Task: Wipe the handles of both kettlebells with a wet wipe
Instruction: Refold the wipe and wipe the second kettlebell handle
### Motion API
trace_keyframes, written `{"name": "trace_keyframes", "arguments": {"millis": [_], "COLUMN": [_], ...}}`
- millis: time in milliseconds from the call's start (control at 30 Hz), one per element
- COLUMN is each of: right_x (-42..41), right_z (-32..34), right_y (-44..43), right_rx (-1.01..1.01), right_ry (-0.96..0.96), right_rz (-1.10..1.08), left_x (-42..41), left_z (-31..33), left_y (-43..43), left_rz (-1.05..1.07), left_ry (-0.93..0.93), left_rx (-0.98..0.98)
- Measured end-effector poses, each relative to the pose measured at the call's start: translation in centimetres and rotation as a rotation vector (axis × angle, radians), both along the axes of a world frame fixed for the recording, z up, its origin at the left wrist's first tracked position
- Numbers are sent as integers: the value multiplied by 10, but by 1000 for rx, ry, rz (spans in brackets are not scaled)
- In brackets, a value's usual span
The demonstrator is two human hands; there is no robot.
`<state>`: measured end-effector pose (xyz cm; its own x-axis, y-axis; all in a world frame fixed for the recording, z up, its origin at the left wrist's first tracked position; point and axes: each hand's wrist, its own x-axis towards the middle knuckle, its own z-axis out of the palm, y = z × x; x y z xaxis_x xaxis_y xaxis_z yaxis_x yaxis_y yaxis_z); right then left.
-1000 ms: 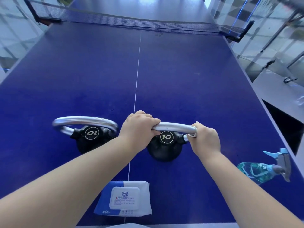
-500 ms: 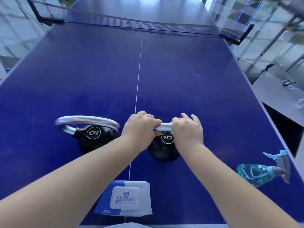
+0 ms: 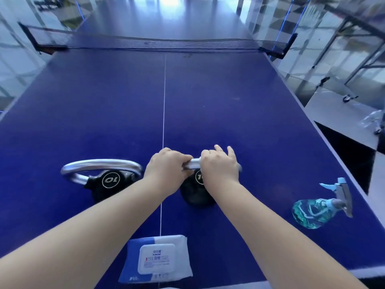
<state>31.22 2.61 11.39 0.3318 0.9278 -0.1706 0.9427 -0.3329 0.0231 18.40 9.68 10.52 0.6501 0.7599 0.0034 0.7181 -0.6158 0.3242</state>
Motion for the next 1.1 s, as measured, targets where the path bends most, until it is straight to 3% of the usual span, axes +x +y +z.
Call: {"name": "trace_keyframes", "arguments": {"millis": [233,400,700,1100], "right_x": [36,65,70,67], "right_z": [27,39,22,-10], "right_y": [-21,-21,-3,5], "right_rx": [25,-97,-181,-165], "right_ry": [407,359,334,309], "right_rz": [-51,-166,-137,-176], "left_x": [10,51,77,40], "left_z": [20,32,32,4], "left_y": [-15,-20,-26,-8], "left_rz": [-62,-167,-234,-191], "left_ry": [132,274,590,388], "left_rx": [-76,52,206,234]}}
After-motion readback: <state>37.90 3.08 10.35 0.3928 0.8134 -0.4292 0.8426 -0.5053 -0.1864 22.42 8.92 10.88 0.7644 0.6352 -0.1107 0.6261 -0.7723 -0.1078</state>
